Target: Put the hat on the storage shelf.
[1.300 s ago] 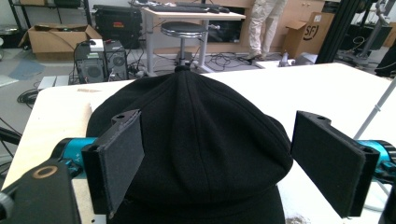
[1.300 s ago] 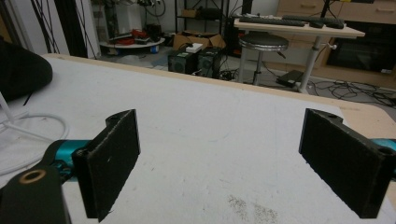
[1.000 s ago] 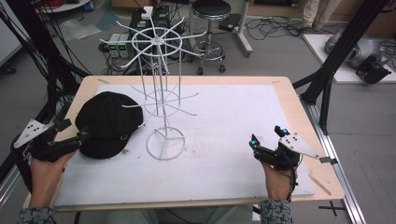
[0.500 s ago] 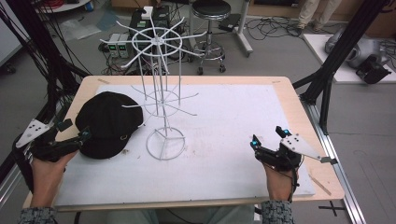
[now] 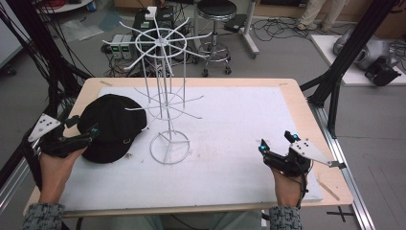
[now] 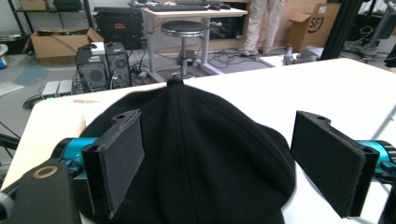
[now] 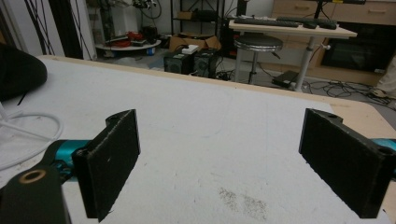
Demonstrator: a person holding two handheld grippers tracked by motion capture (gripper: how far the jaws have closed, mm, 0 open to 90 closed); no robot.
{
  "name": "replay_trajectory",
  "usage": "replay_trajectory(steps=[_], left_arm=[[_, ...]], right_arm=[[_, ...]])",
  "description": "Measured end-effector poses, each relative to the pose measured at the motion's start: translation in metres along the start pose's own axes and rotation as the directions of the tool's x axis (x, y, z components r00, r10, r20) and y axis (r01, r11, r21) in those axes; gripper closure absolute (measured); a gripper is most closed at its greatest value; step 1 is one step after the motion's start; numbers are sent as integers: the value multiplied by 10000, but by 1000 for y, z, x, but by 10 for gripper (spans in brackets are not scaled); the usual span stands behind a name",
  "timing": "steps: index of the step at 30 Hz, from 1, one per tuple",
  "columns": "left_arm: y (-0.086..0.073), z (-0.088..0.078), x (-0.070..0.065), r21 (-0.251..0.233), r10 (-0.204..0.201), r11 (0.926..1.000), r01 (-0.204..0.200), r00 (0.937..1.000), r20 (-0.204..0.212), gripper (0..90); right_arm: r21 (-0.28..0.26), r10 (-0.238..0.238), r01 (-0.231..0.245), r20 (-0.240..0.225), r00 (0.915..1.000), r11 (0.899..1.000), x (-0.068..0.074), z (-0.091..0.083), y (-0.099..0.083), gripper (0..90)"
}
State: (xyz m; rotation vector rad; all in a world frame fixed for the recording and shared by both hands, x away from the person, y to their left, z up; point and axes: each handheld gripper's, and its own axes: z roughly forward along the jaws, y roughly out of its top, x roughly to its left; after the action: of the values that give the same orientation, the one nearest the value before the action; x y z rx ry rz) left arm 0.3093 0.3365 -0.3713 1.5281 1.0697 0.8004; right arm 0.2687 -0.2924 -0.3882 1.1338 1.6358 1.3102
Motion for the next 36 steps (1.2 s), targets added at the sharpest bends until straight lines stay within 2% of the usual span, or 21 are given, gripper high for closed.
replay_trajectory(steps=[3,4,6,14,20,23,25,28,30,36], left_arm=[[7,13,3,126,132,9998,-130,9997,-202,182],[11,23,4,258,135,9996,-129,9996,-237,183],[12,26,4,275,166,9995,-160,9996,-245,183],[24,61,2,527,270,9983,-251,9990,-353,187],[32,87,1,1143,322,9931,-262,9982,-514,199],[34,100,2,1494,446,9883,-313,9953,-863,194],[33,106,4,1674,578,9851,-401,9930,-1027,194],[29,113,7,1917,557,9809,-324,9915,-1175,200],[25,117,8,2110,459,9773,-196,9916,-1206,201],[23,122,9,2338,455,9722,-156,9914,-1228,250]], right_arm=[[-2,41,-41,-15,10000,10000,0,-1,1,115],[-39,31,-31,19,10000,10000,-1,-2,1,115],[-54,65,-65,-8,10000,10000,-1,-2,0,116],[-36,133,-133,-27,9999,9999,-3,-1,-1,115],[-74,162,-162,-43,9999,9998,-4,-1,-1,115],[-122,235,-235,-51,9997,9996,-5,-1,-1,115],[-94,243,-243,-50,9997,9997,-6,-2,-1,115],[-158,301,-302,-45,9995,9994,-6,-2,-1,115],[-157,359,-360,-68,9993,9992,-7,-3,-1,115],[-164,384,-385,-107,9992,9991,-7,-3,-1,115]])
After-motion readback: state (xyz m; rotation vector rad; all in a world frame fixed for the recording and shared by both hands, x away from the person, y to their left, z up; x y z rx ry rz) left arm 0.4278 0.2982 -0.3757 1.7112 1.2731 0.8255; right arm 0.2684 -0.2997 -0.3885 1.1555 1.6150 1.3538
